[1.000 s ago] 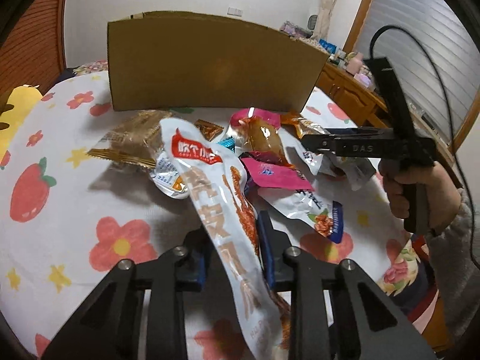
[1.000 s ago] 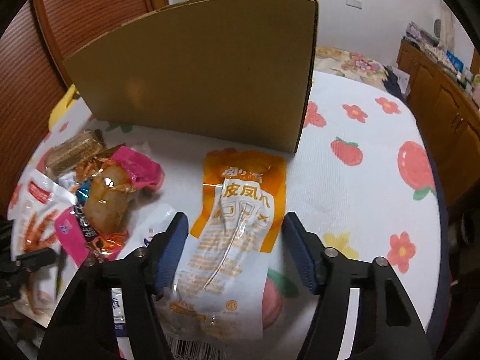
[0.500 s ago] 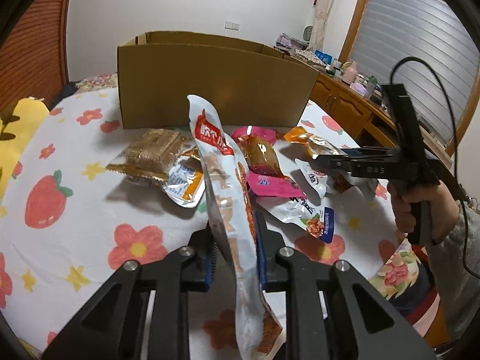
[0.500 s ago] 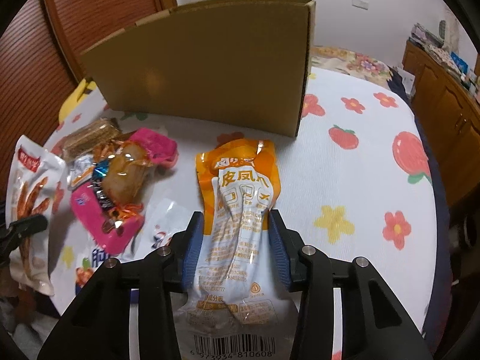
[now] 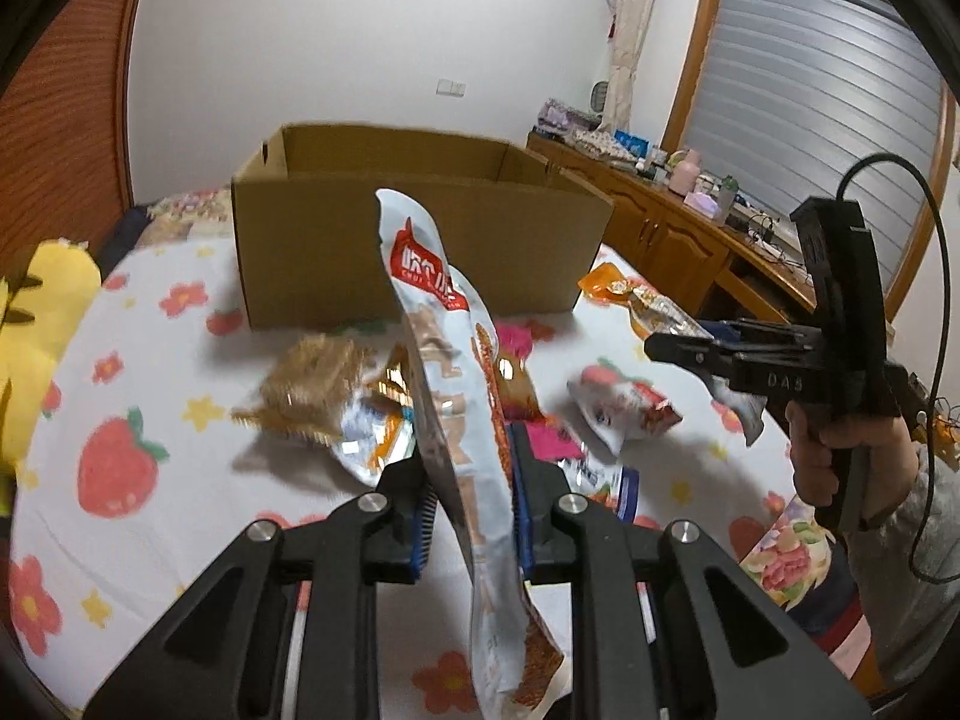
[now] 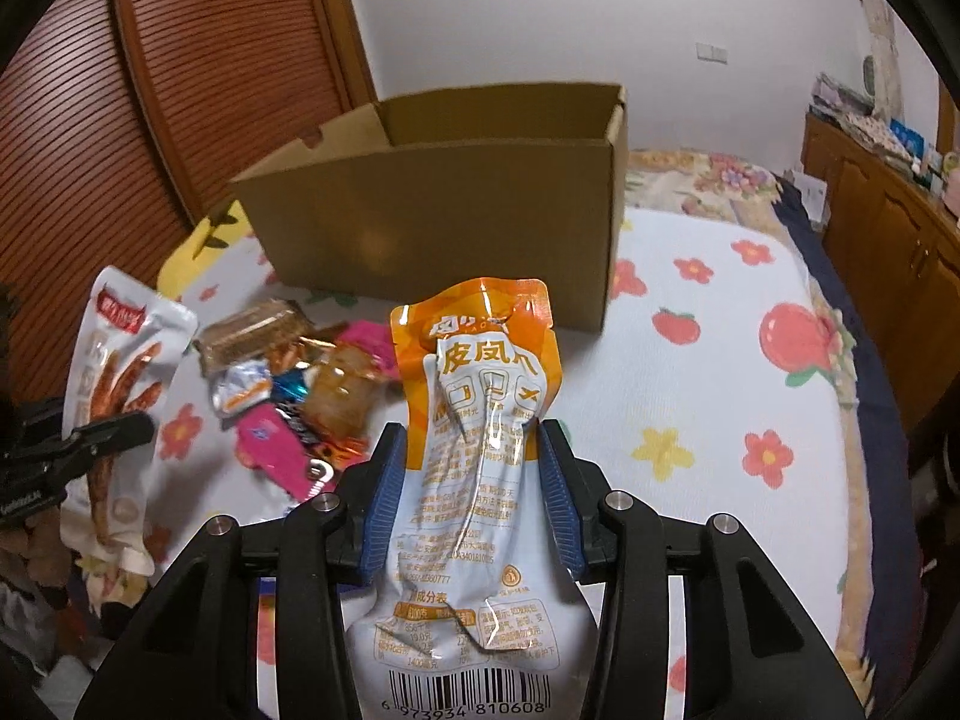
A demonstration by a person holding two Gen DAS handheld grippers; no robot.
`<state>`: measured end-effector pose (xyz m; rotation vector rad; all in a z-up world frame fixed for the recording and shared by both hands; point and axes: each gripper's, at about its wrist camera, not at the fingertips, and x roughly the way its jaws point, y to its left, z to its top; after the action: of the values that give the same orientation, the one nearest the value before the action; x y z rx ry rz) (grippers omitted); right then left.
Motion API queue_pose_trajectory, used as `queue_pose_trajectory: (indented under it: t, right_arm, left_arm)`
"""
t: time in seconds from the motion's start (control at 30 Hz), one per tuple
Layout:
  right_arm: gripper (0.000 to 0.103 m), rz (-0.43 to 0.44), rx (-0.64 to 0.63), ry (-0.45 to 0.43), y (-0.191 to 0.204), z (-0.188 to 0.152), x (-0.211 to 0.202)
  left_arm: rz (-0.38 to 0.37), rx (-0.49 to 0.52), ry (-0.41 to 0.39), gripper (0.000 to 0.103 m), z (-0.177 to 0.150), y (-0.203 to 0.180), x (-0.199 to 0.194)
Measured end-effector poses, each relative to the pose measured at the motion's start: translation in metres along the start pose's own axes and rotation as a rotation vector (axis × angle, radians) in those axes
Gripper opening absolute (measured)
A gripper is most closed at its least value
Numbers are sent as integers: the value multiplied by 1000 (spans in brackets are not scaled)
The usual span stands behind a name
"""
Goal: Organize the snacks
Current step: 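Close the right tool on the orange pouch while the left tool grips the white spicy-strip pack, then carry both packs over the cardboard box and open both tools to drop them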
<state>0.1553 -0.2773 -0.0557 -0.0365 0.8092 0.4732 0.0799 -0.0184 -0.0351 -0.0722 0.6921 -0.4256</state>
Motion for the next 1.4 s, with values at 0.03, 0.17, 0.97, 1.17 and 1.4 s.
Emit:
queue_pose_trajectory:
  t: [0.03, 0.17, 0.97, 1.17, 1.4]
  right_arm:
    - [44, 2, -8, -13, 4, 3, -4]
    - [44, 12, -24, -61, 13, 15, -13]
    - [45, -41, -102, -178, 28, 120, -10]
    - [45, -65, -56, -173, 13, 144, 11]
    - [46, -91, -9, -151, -1, 176, 38]
  left_arm:
    - [3, 7, -8, 18, 4, 0, -1]
    - [5, 35, -37, 18, 26, 4, -3]
    - [102, 85, -121, 18, 143, 47, 20]
    - [149, 81, -127, 18, 170, 59, 39]
    - [139, 28, -73, 19, 196, 77, 71]
